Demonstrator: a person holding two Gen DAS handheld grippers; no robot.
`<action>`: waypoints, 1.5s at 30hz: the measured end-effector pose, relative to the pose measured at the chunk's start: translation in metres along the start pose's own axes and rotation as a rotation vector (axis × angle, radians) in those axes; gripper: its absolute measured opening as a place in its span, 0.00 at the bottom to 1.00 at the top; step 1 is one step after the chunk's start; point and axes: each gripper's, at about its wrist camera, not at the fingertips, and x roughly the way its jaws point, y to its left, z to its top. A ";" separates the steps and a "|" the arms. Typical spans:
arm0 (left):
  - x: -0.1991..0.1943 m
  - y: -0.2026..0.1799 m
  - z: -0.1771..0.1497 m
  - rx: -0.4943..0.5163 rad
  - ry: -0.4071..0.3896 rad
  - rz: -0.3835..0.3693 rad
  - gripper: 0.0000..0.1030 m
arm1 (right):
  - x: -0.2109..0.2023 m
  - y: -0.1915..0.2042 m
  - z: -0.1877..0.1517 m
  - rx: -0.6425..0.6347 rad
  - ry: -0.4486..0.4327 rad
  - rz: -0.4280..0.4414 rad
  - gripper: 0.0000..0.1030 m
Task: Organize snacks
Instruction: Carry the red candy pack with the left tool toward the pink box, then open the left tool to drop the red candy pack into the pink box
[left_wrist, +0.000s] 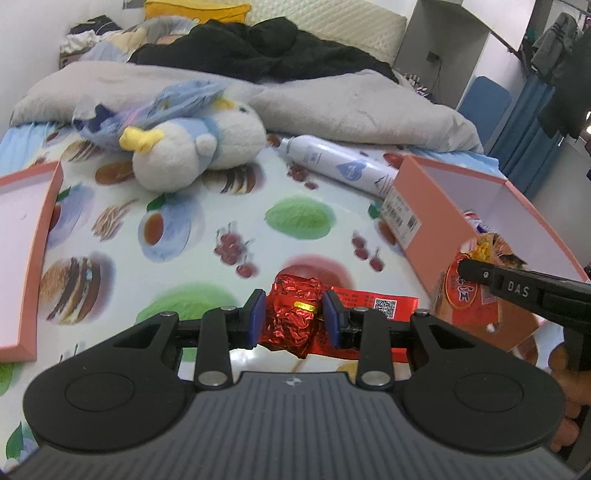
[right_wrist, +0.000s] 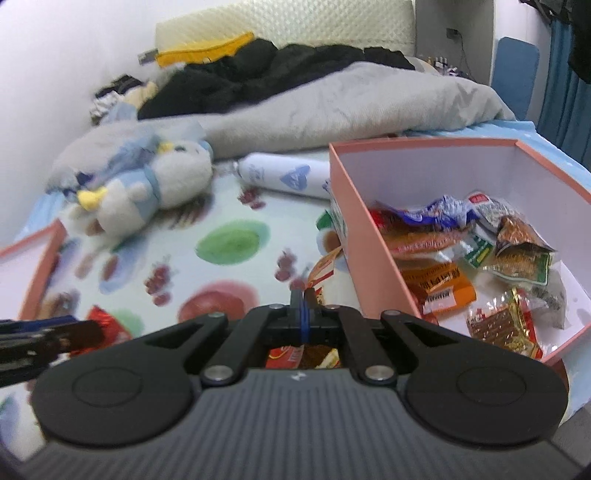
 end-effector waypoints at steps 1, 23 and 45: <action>-0.002 -0.004 0.003 0.008 -0.010 -0.001 0.38 | -0.004 -0.001 0.003 0.000 -0.008 0.008 0.02; -0.045 -0.106 0.116 0.084 -0.202 -0.143 0.38 | -0.076 -0.052 0.103 0.024 -0.240 0.029 0.03; 0.051 -0.247 0.136 0.293 -0.020 -0.270 0.38 | -0.044 -0.179 0.099 0.106 -0.073 -0.061 0.03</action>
